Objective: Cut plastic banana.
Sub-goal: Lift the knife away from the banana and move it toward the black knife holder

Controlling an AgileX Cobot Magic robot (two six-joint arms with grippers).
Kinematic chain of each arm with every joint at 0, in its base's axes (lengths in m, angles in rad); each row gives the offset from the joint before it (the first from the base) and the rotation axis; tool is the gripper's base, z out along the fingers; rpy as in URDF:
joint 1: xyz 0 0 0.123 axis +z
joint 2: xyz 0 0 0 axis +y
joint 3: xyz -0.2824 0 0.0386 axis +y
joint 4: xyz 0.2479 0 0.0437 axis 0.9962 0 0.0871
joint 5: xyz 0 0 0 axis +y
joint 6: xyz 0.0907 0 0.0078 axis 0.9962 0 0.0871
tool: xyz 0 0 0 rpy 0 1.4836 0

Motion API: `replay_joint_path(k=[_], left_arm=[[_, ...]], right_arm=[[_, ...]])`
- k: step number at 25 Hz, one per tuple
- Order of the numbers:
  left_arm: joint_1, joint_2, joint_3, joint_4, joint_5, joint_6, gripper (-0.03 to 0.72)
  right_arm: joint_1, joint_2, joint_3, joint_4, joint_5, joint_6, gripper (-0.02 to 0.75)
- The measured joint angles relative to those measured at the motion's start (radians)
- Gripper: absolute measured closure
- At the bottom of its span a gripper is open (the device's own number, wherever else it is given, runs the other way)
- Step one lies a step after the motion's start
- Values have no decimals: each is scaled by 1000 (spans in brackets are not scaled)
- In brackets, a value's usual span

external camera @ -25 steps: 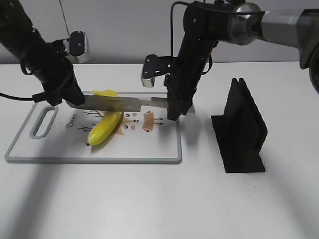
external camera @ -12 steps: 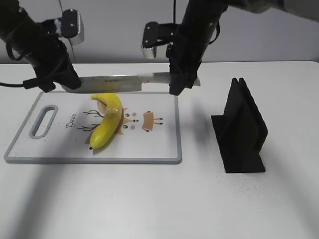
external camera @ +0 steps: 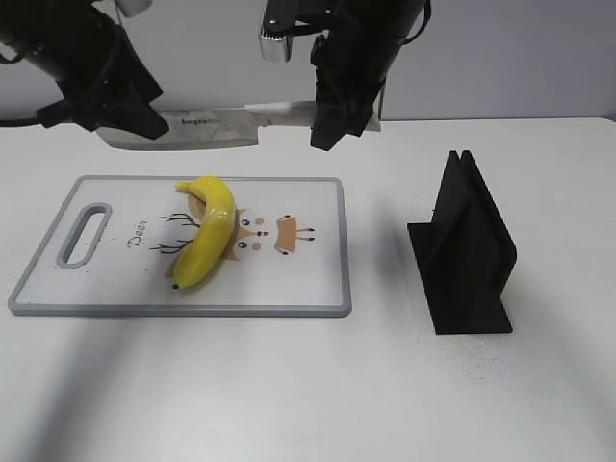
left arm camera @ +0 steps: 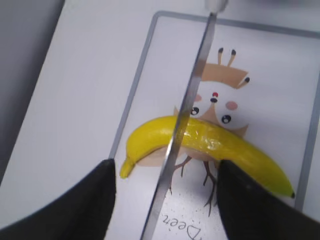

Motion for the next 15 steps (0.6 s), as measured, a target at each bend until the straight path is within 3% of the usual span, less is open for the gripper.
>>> replay_joint_path(k=[3,9,13,15], left_arm=[[0,-33,0,-31,-16,-2,36],[0,-106,0,-41,-22,-20,29],[0,-170,0,25,-32,-145,37],[0,-207,0,87,-39,-272,42]], right_arm=[[0,-18,0,-11,2,1,555],[0,-96,32,-18,1,5,555],[0,-177,129,-52,3,11,555],[0,-218,174,-76,5,46,555]])
